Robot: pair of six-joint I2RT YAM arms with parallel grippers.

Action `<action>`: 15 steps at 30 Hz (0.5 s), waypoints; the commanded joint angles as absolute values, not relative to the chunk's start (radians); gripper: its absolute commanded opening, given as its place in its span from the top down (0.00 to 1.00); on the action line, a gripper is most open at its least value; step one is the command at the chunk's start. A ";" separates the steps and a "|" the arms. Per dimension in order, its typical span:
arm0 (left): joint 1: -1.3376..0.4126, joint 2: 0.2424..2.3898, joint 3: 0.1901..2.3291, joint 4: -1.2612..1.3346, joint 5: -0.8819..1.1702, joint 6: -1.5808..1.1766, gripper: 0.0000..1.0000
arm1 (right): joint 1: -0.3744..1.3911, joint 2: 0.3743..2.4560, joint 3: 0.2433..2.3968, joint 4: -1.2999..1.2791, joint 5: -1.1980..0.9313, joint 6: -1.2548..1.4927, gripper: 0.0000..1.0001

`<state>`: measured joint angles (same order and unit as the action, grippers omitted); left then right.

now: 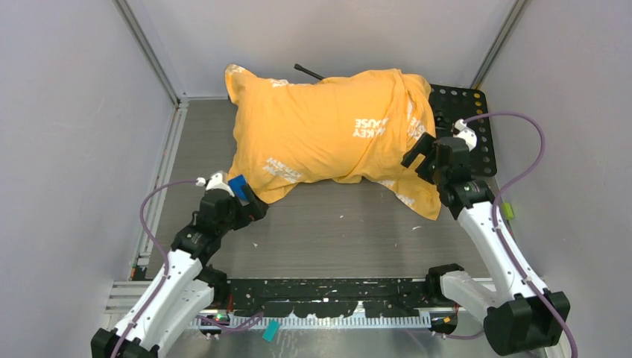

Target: Remove the pillowcase from the pillow

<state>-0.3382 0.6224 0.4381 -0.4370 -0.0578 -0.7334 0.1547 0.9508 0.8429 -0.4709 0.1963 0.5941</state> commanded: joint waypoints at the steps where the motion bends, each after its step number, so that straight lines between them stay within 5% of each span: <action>1: -0.334 0.692 0.521 -0.343 -0.051 -0.739 0.00 | 0.151 1.033 0.949 -0.398 0.212 0.557 0.00; 7: -0.334 0.760 0.556 -0.302 -0.038 -0.770 0.00 | 0.143 1.198 1.071 -0.384 0.061 0.548 0.02; 15: -0.334 0.800 0.610 -0.341 -0.021 -0.765 0.00 | 0.143 1.311 1.109 -0.333 0.027 0.568 0.21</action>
<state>-0.3382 0.8040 0.5583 -0.3565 -0.0315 -0.7616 0.1474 1.2812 1.0569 -0.3874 0.0525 0.5682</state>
